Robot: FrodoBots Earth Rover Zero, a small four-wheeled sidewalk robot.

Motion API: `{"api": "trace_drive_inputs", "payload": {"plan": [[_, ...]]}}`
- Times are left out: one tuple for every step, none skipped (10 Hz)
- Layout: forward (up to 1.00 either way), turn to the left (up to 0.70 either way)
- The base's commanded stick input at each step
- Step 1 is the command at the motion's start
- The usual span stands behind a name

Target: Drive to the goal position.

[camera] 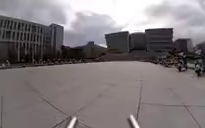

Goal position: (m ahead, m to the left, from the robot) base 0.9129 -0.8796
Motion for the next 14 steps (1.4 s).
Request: {"api": "trace_drive_inputs", "payload": {"plan": [[0.70, 0.04], [0.70, 0.04], [0.70, 0.04], [0.70, 0.04], [0.70, 0.04], [0.70, 0.04], [0.70, 0.04], [0.70, 0.04], [0.70, 0.04], [0.70, 0.00], [0.70, -0.05], [0.70, -0.10], [0.70, -0.16], [0.70, -0.21]]}}
